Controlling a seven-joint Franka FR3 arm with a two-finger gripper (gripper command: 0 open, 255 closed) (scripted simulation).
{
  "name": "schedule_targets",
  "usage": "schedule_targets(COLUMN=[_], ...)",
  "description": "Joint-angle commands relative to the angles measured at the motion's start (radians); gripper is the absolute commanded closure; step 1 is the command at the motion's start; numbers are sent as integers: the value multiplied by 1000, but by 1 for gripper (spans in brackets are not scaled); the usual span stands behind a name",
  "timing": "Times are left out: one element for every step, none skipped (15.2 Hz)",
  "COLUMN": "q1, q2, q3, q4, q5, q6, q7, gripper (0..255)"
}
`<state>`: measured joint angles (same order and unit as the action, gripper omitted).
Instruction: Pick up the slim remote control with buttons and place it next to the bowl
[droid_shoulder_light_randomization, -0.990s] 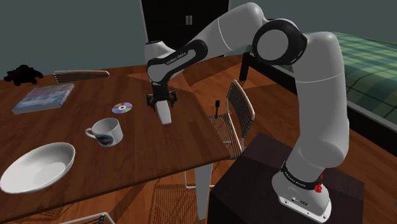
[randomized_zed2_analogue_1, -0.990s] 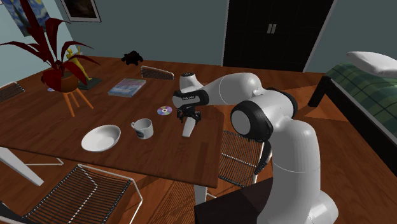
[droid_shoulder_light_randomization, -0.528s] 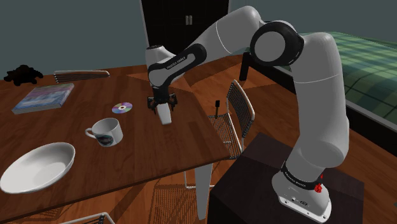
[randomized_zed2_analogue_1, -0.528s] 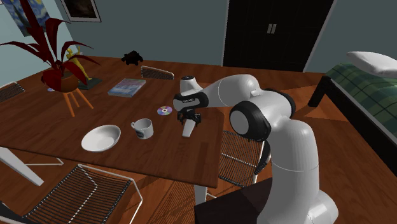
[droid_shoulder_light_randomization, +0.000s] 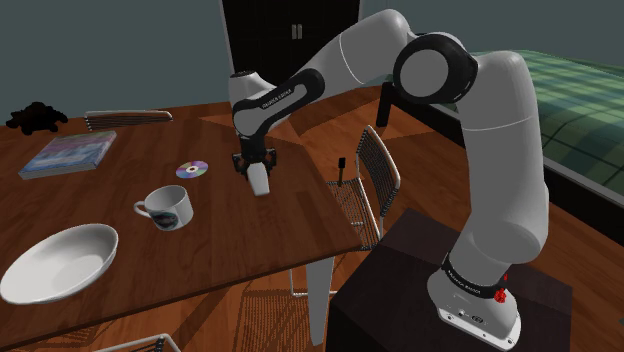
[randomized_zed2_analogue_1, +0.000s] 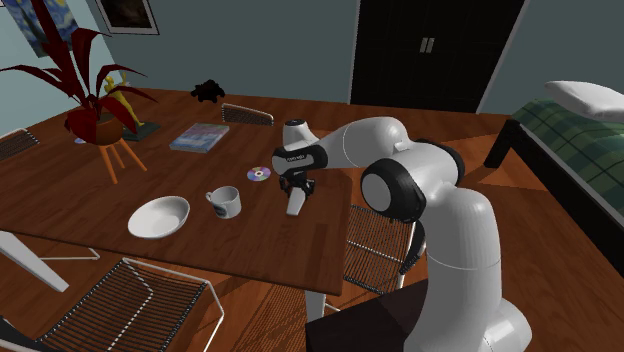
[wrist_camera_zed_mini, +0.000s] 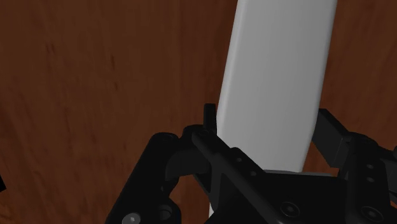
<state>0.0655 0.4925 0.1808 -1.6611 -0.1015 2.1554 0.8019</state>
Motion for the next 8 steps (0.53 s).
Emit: schedule_targets(q1=[0,0,0,0,0,-1,-1,-1], q2=[0,0,0,0,0,-6,-12,-18], q3=[0,0,0,0,0,1,2,2], q4=[0,0,0,0,0,4,9,14], q5=[0,0,0,0,0,1,3,4], q6=[0,0,0,0,0,-10,-21,-32], q7=[0,0,0,0,0,-1,-2,-3], gripper=[255,255,255,255,255,255,255,255])
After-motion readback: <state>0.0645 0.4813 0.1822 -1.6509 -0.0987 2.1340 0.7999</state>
